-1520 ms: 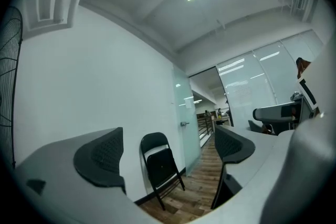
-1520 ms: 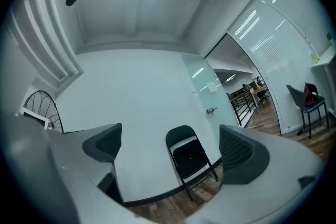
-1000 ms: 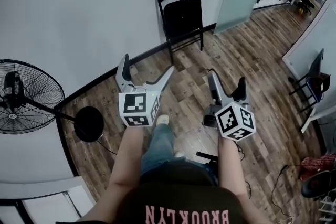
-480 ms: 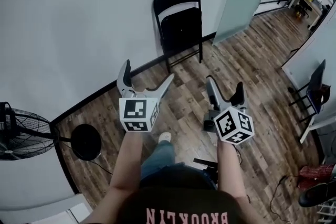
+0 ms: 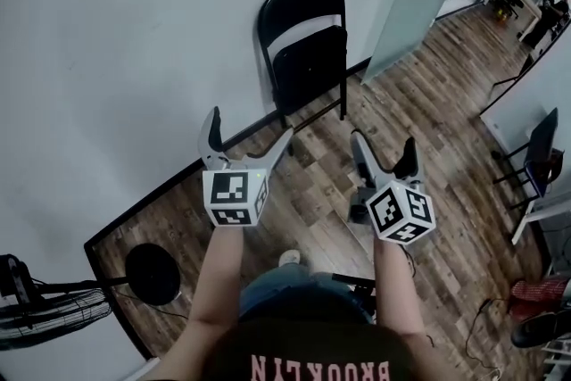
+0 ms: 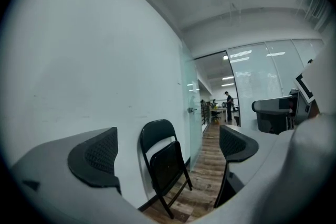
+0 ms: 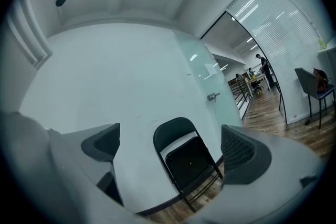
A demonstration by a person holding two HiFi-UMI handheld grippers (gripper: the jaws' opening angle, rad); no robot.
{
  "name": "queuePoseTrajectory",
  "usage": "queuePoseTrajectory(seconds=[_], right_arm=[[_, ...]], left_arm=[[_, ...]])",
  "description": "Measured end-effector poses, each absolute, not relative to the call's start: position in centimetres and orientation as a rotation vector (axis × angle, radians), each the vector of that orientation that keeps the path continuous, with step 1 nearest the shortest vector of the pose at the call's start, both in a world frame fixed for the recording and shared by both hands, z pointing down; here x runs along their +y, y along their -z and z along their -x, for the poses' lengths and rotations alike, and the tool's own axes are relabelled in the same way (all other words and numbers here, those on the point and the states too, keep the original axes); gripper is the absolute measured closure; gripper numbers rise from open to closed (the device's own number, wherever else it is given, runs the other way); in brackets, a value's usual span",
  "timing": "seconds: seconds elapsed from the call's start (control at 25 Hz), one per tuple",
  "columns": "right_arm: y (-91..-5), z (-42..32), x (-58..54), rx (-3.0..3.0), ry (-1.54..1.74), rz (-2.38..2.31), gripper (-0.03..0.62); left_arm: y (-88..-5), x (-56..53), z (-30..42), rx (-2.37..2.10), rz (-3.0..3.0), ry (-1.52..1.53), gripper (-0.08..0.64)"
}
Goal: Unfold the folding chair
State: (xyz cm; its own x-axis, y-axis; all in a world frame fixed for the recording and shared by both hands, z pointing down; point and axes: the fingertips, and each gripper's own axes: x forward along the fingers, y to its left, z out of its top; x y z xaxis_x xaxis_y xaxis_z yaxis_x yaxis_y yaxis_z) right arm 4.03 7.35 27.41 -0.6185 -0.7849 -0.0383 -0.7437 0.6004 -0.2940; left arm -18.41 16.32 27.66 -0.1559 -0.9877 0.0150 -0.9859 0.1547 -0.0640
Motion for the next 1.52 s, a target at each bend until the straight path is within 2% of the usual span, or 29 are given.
queuePoseTrajectory(seconds=[0.28, 0.76, 1.52], right_arm=[[-28.2, 0.8, 5.2, 2.731, 0.304, 1.297, 0.018], [-30.1, 3.1, -1.5, 2.763, 0.313, 1.342, 0.018], [-31.1, 12.4, -27.7, 2.705, 0.507, 1.326, 0.02]], left_arm=[[-29.1, 13.8, 22.6, 2.376, 2.036, 0.103, -0.011], [-30.2, 7.3, 26.7, 2.407, 2.018, 0.078, -0.011], [-29.9, -17.9, 37.1, 2.448, 1.99, 0.208, -0.011]])
